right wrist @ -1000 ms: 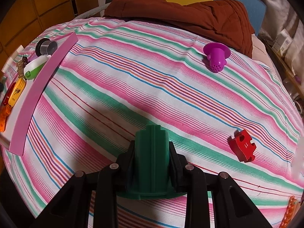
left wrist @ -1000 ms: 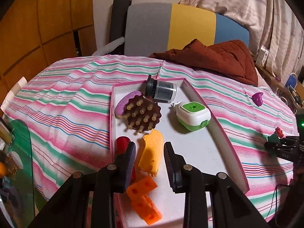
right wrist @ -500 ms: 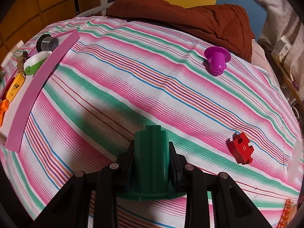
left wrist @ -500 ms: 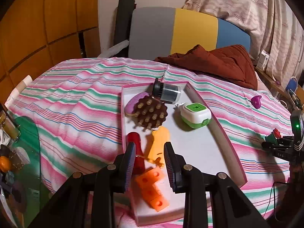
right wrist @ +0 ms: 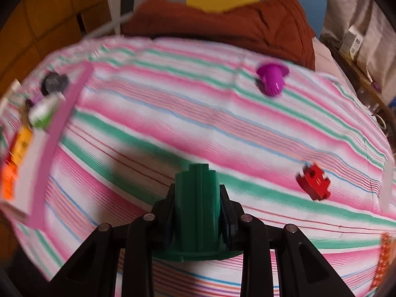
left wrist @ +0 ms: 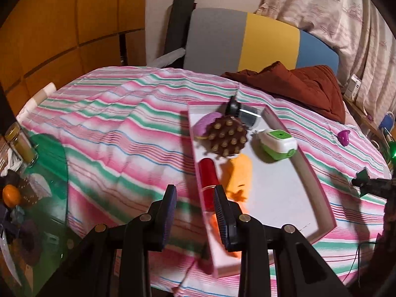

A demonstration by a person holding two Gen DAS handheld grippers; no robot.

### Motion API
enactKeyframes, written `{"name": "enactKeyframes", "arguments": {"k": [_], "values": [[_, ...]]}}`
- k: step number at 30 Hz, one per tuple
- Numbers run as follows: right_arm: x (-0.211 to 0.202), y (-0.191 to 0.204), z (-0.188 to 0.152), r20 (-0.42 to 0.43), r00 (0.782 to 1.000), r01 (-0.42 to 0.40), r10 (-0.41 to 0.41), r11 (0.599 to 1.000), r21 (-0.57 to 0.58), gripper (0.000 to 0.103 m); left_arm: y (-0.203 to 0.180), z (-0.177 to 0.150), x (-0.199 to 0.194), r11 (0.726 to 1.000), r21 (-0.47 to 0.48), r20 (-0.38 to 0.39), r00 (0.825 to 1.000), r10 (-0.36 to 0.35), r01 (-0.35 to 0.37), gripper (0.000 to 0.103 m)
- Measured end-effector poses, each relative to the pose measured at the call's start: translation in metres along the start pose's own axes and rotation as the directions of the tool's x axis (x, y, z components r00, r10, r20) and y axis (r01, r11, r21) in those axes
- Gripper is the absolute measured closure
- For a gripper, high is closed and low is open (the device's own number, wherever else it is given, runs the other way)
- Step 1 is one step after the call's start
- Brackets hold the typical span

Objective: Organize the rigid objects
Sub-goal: 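Open the left tool over the tray and withdraw it, then carry the teal holder into the tray and open the right tool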

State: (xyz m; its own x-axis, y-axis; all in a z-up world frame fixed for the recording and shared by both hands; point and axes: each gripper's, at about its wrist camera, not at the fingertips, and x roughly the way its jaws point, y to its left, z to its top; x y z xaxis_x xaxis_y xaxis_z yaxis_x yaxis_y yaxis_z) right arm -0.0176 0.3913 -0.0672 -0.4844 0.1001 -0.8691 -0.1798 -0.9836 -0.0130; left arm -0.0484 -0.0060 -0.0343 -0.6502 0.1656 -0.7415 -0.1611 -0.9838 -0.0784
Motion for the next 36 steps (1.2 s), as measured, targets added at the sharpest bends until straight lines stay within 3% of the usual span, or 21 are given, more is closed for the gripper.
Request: {"name": "enactKeyframes", "arguments": {"k": [5, 9, 14, 19, 21, 25, 28, 36], "values": [[-0.034, 0.059, 0.021, 0.089, 0.989, -0.107, 0.116, 0.989, -0.102, 0.073, 0.018, -0.003, 0.003, 0.999, -0.046, -0.013, 1.000, 0.019, -0.019, 0.073], [-0.051, 0.120, 0.032, 0.109, 0.967, -0.206, 0.231, 0.957, -0.205, 0.073, 0.025, -0.005, 0.002, 0.998, -0.059, -0.011, 1.000, 0.024, -0.025, 0.073], [-0.050, 0.192, 0.033, 0.045, 0.943, -0.298, 0.330, 0.895, -0.332, 0.073, 0.030, -0.005, 0.001, 0.997, -0.075, -0.006, 1.000, 0.018, -0.018, 0.073], [-0.009, 0.241, 0.035, -0.066, 0.948, -0.312, 0.311, 0.869, -0.384, 0.073, 0.034, -0.010, 0.004, 0.996, -0.084, -0.017, 1.000, 0.008, -0.010, 0.073], [0.013, 0.249, 0.037, -0.092, 0.960, -0.279, 0.264, 0.882, -0.381, 0.073, 0.035, -0.011, 0.004, 0.996, -0.086, -0.022, 1.000, 0.007, -0.009, 0.073], [0.034, 0.249, 0.038, -0.126, 0.957, -0.291, 0.262, 0.889, -0.355, 0.069, 0.038, -0.012, 0.006, 0.996, -0.094, -0.025, 1.000, 0.004, -0.006, 0.073], [0.029, 0.245, 0.039, -0.107, 0.953, -0.302, 0.283, 0.892, -0.336, 0.056, 0.037, -0.012, 0.006, 0.996, -0.092, -0.026, 1.000, 0.005, -0.007, 0.073], [-0.007, 0.225, 0.032, -0.023, 0.945, -0.316, 0.327, 0.890, -0.330, 0.050, 0.031, -0.011, 0.002, 0.997, -0.075, -0.016, 1.000, 0.008, -0.009, 0.073]]}}
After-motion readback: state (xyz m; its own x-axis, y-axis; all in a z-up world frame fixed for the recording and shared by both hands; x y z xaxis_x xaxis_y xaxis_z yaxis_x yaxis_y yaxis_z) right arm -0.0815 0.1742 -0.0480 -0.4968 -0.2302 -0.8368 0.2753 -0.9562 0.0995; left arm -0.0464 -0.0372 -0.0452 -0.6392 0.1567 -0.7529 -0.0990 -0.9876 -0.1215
